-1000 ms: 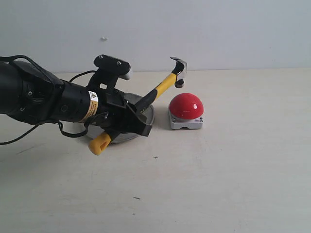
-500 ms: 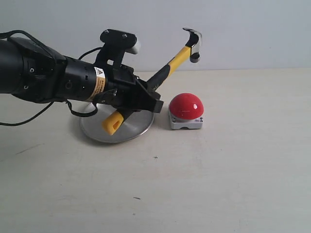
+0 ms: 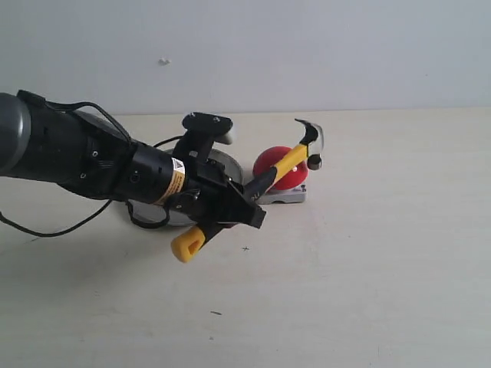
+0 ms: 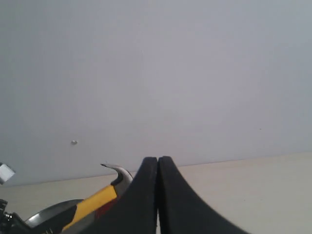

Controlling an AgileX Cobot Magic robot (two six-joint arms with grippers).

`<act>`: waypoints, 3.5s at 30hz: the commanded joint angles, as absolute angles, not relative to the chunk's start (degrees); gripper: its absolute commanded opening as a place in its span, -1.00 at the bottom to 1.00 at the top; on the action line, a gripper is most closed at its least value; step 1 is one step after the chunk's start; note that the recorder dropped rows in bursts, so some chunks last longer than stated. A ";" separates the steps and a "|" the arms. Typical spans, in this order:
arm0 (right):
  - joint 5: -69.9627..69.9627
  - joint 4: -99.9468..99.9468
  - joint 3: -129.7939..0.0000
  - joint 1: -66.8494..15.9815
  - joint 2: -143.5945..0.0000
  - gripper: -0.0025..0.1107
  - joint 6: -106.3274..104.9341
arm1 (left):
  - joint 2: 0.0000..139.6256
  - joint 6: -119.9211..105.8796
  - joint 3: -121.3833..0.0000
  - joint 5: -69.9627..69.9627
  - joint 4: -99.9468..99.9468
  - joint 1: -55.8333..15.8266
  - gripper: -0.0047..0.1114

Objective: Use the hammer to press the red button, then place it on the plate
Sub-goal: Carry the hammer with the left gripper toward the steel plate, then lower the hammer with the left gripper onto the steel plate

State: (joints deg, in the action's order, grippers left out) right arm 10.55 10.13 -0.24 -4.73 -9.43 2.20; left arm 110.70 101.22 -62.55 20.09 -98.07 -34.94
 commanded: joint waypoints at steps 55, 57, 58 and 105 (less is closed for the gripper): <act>11.31 10.20 0.00 -4.65 -9.22 -0.96 2.18 | 123.74 108.92 -63.48 61.80 -74.60 -3.99 -0.92; 11.31 10.20 0.00 -4.65 -9.22 -0.96 2.18 | 123.74 110.27 -63.48 61.80 -74.60 -3.99 -0.92; 11.31 10.20 0.00 -4.65 -9.22 -0.96 2.18 | 123.74 110.58 -63.48 61.80 -74.60 -3.99 -0.92; 10.54 10.20 0.00 -4.65 -9.22 -0.96 2.18 | 128.02 120.78 -66.34 61.79 -81.55 -4.08 -0.61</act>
